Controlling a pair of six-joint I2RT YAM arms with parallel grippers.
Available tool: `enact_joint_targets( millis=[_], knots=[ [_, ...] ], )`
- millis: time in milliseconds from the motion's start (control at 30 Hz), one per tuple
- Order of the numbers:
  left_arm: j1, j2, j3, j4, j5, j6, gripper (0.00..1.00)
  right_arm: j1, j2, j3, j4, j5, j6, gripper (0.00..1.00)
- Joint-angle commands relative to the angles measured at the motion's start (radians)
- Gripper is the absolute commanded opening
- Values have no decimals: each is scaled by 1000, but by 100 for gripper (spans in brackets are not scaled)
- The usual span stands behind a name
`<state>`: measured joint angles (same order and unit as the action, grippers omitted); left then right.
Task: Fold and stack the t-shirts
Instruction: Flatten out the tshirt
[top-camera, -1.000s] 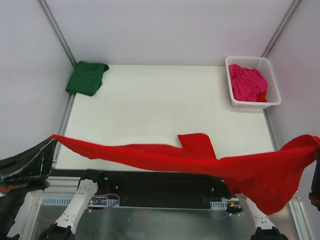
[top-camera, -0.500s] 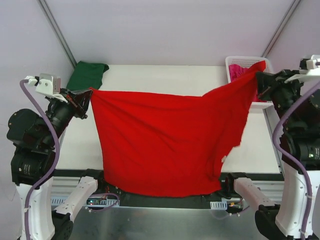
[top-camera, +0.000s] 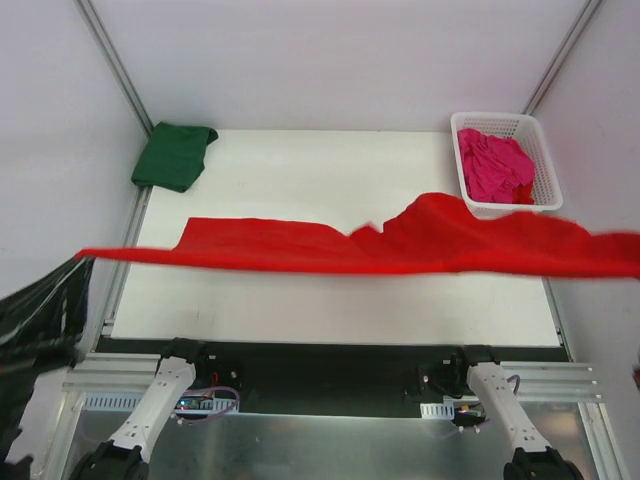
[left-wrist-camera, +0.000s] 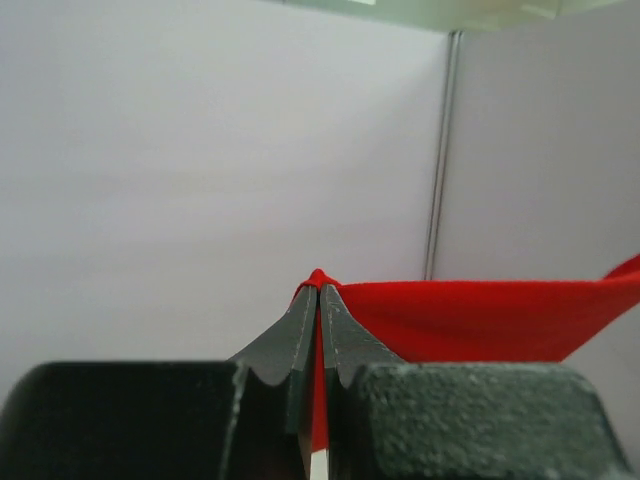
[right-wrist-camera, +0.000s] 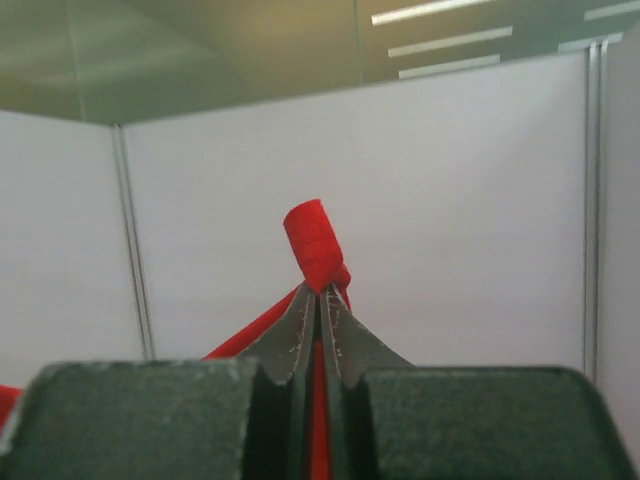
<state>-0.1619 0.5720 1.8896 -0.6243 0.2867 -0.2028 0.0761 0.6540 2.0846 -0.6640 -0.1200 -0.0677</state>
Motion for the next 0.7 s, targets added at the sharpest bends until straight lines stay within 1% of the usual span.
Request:
enact_joint_targets(
  millis=[0,133,200,267,333,367,400,433,467,500,533,567,600,633,667],
  knots=[
    [10,-31,94,-15,31,-46,0,-6,-37,72,-19,14,23,2],
    [10,-38,132,-15,29,-49,0,-9,-53,58,-3,28,23,2],
    [10,-34,123,-15,19,-32,0,-9,-54,8,33,43,20,2],
    [12,-23,74,-8,-30,3,0,-9,-45,-39,59,60,14,2],
    [10,-11,17,12,-63,34,0,-6,-16,-131,110,82,9,2],
    [10,2,-68,38,-95,63,0,-7,-4,-167,131,89,8,2],
    [10,9,-123,104,-107,74,0,-9,13,-249,179,101,6,2],
    [10,17,-179,142,-122,81,0,-9,45,-292,202,106,6,2],
    [10,38,-283,175,-135,94,0,-9,67,-334,227,111,6,2],
    [10,54,-332,248,-142,94,0,-9,87,-383,275,114,6,2],
    [10,68,-381,283,-146,94,0,-9,107,-467,303,112,8,2],
    [10,98,-471,319,-147,97,0,-7,154,-516,332,114,8,2],
    [10,117,-516,365,-159,97,0,-9,177,-553,386,149,6,2],
    [10,136,-555,430,-167,105,0,-9,208,-617,409,154,9,2],
    [10,185,-620,461,-175,106,0,-9,261,-642,443,158,8,2]
  ],
)
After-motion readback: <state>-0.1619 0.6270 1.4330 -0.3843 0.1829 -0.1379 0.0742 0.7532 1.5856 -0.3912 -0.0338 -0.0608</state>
